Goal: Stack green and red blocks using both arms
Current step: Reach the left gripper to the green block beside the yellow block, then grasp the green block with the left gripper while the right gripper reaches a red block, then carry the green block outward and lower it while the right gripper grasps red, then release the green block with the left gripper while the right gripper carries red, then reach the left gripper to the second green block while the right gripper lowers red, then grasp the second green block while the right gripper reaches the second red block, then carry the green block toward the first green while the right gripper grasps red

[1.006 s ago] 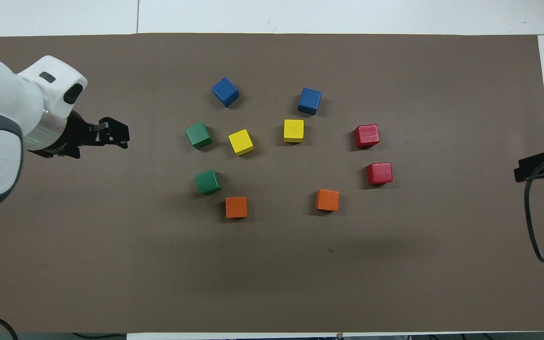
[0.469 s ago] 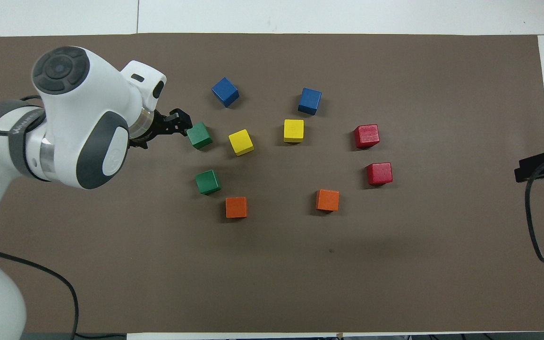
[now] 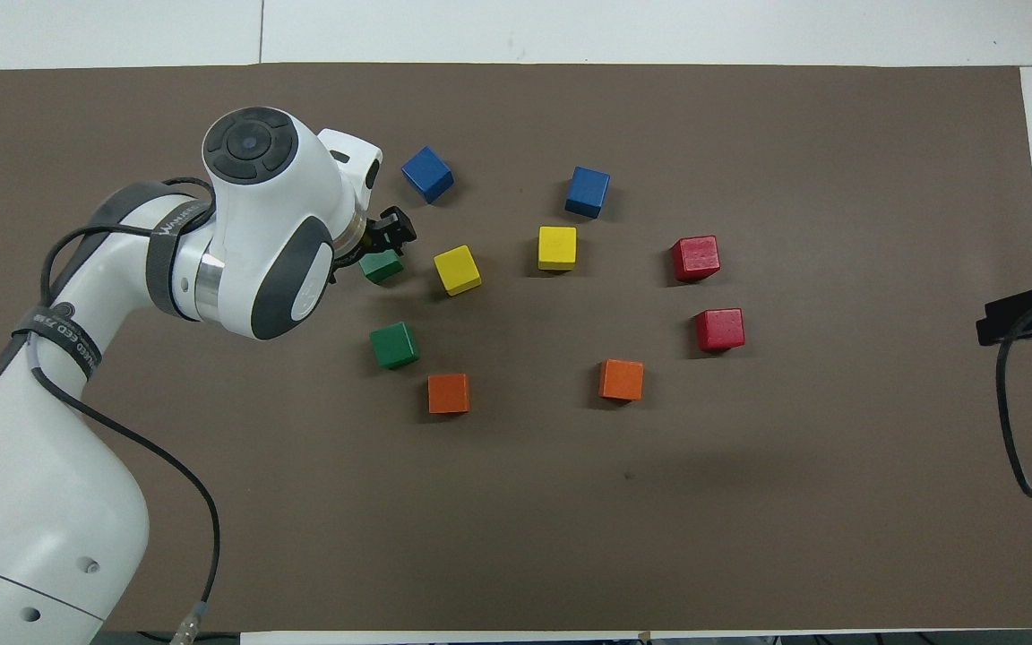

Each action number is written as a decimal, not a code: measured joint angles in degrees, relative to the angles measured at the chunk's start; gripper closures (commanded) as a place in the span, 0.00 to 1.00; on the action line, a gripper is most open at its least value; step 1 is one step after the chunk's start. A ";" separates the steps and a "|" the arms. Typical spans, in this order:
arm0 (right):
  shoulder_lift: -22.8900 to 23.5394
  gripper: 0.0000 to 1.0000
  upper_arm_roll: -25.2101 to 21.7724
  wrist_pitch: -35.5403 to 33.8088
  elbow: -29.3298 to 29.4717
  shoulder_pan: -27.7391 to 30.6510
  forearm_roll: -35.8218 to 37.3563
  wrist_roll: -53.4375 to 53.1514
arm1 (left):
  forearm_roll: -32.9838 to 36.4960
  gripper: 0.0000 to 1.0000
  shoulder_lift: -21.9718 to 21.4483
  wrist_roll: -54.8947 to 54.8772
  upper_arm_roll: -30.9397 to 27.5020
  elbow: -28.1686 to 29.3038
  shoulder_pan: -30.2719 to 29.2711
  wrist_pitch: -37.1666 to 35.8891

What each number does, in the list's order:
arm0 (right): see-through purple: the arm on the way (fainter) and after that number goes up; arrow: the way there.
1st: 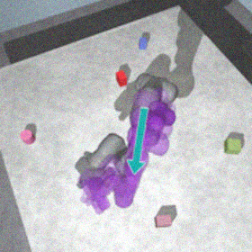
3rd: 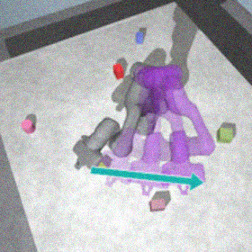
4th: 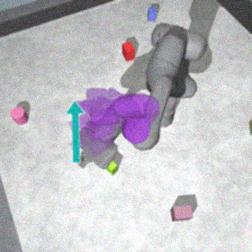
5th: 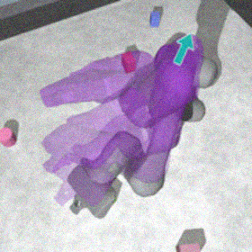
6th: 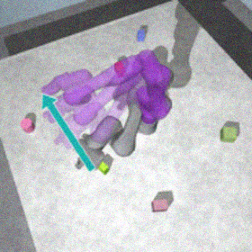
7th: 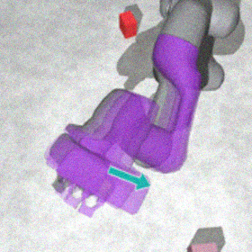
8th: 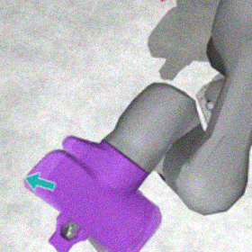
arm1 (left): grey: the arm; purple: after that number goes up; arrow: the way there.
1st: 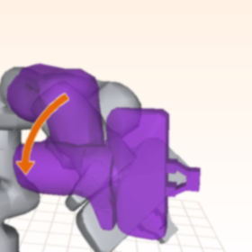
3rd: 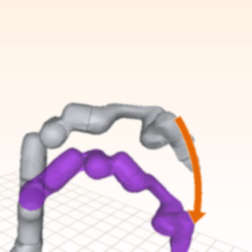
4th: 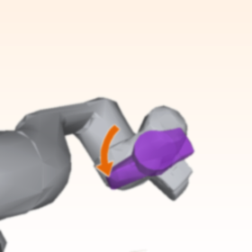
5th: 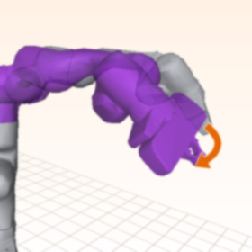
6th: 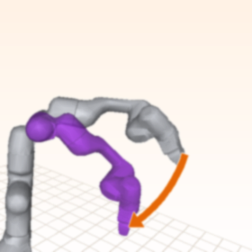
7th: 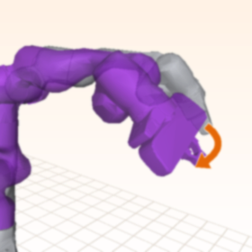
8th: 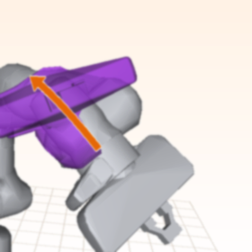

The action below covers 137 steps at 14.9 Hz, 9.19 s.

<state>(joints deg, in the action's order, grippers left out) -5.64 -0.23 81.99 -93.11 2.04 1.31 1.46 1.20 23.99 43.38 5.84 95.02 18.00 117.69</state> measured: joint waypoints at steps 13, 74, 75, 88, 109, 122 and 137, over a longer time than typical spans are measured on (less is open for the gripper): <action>-0.21 0.00 0.31 9.42 -7.24 -3.79 -1.46 -2.70 | 4.14 0.00 3.23 6.11 -0.62 0.57 -0.18 8.99; 16.11 1.00 0.33 53.71 -32.61 -14.21 -1.71 -13.04 | -3.50 0.00 -7.98 -45.94 -0.73 19.84 -24.50 12.13; 16.05 1.00 0.26 51.56 -31.50 -14.14 -1.70 -13.04 | -3.51 0.00 -7.98 -45.86 -0.73 19.85 -24.50 12.14; 19.39 1.00 -0.43 49.20 -22.69 1.43 -1.63 8.93 | -3.74 0.00 -10.32 -27.40 0.18 13.31 -16.82 3.80; 20.88 0.00 0.12 40.97 -15.79 0.49 -1.63 8.58 | -3.74 0.00 -10.89 -2.52 0.43 19.56 3.45 8.54; 28.10 0.00 1.24 34.59 0.90 -12.95 -1.60 -10.23 | -3.74 0.03 -10.90 -0.52 0.36 26.31 4.31 16.44; 33.99 0.00 1.24 44.81 -2.84 -13.70 -1.73 -15.57 | -3.70 1.00 -21.58 -10.90 -1.66 21.05 -6.05 -1.34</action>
<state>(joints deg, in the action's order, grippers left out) 28.35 1.01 126.80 -95.94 -11.66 -0.42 -14.11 -2.50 2.40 32.48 4.18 116.06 11.95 116.35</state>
